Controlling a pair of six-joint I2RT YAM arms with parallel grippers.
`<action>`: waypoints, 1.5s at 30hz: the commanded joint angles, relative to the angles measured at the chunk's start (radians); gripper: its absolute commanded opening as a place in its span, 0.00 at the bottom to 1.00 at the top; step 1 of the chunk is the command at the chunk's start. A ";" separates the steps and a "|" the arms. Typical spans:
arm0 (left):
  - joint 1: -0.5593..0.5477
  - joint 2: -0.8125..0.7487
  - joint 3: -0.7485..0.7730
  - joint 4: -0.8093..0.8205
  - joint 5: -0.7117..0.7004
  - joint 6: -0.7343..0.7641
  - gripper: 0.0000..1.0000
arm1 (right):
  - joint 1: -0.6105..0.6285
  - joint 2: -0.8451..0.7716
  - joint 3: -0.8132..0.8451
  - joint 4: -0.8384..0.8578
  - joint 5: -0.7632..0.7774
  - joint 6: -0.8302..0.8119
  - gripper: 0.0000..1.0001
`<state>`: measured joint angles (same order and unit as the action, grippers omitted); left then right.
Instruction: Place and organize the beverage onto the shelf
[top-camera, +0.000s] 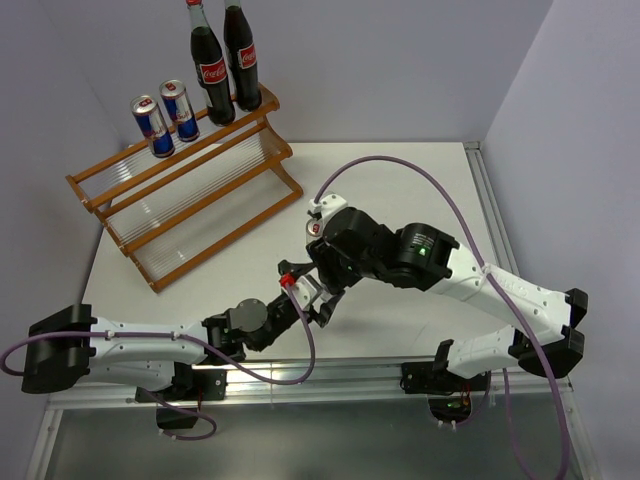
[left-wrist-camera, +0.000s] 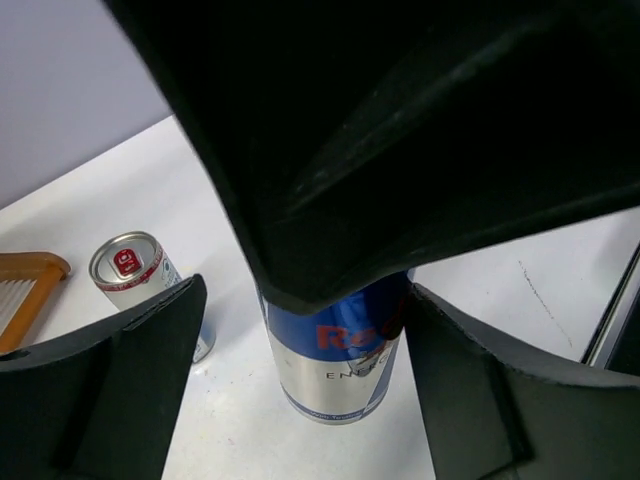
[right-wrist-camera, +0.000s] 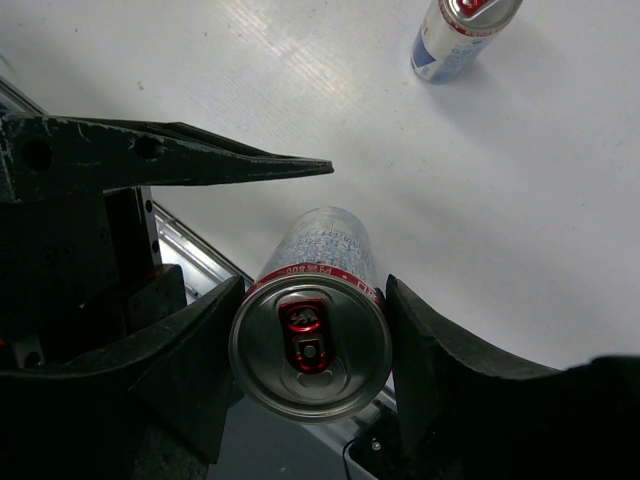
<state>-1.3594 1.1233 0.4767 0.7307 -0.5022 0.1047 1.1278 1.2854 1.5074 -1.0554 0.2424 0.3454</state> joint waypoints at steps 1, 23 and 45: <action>-0.003 0.001 -0.007 0.090 -0.047 0.009 0.85 | 0.017 0.011 0.063 0.047 -0.005 0.020 0.31; 0.055 -0.039 -0.010 0.092 -0.180 -0.043 0.00 | 0.003 -0.047 0.016 0.159 0.003 0.010 0.96; 0.508 -0.247 0.327 -0.573 -0.461 -0.273 0.00 | -0.167 -0.311 -0.303 0.437 -0.089 -0.028 1.00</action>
<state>-0.9031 0.9184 0.7040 0.2108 -0.8970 -0.1284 0.9764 0.9787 1.2198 -0.6853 0.1852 0.3412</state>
